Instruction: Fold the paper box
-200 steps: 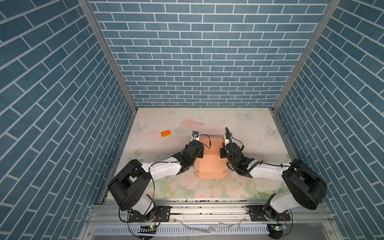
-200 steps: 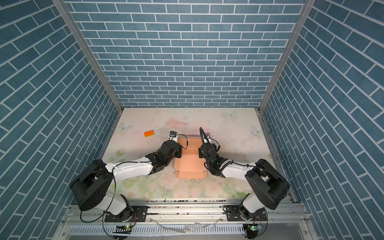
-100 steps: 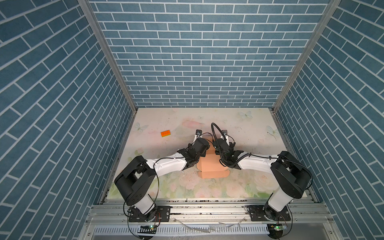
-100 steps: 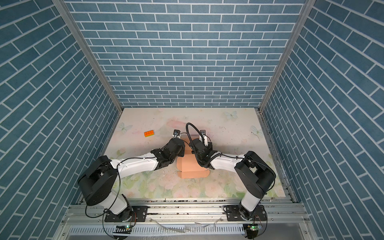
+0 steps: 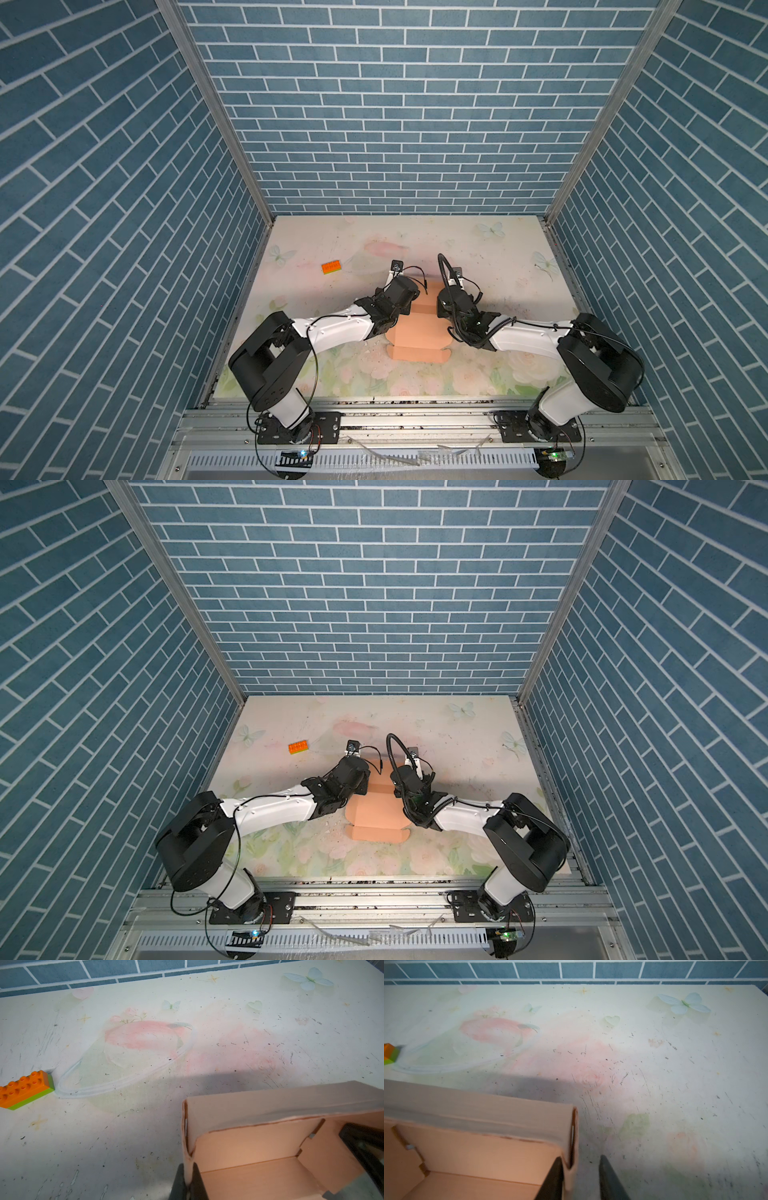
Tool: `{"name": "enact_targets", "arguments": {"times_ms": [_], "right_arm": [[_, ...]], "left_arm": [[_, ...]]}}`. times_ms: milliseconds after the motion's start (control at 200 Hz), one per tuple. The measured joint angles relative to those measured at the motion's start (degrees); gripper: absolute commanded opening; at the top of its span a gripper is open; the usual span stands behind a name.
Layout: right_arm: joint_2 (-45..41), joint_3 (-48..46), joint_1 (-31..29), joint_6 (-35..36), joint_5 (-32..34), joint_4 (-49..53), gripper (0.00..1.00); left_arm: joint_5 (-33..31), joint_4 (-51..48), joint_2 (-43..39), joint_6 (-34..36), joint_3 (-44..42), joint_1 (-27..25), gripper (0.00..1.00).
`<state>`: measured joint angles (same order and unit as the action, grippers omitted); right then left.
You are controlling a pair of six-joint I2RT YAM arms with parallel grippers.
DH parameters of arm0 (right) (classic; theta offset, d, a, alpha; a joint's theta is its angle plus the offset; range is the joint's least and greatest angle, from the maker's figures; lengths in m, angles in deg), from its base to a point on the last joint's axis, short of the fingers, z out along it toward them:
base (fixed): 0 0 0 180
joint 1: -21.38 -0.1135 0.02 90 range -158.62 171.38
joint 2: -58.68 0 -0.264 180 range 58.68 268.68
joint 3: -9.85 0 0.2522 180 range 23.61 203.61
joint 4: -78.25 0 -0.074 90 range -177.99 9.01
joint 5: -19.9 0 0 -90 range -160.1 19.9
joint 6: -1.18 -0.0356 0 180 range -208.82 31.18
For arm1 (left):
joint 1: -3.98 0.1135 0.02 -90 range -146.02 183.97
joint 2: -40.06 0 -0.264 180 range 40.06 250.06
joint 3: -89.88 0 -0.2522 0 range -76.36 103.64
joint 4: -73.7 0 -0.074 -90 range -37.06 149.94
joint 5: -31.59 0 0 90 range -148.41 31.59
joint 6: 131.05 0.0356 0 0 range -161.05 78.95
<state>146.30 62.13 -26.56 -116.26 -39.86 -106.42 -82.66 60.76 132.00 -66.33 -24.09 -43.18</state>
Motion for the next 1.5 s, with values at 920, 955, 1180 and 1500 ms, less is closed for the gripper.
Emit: {"name": "enact_targets", "arguments": {"times_ms": [920, 955, 1180, 1500], "right_arm": [[-3.3, -13.7, 7.1, 0.7, -26.0, -19.7, 0.51], [-2.4, -13.7, 7.1, 0.7, -26.5, -20.2, 0.5], [1.8, -13.6, 7.1, 0.7, -26.9, -21.3, 0.42], [3.0, -11.0, 7.1, 0.5, -23.8, -20.1, 0.1]], "left_arm": [[0.5, -0.6, 1.1, 0.0, 0.0, 0.1, 0.0], [0.6, -0.6, 1.1, 0.0, 0.0, 0.1, 0.0], [1.3, -0.9, 1.1, 0.0, 0.2, 0.3, 0.0], [1.4, -1.2, 1.1, 0.0, 0.2, 0.4, 0.0]]}}
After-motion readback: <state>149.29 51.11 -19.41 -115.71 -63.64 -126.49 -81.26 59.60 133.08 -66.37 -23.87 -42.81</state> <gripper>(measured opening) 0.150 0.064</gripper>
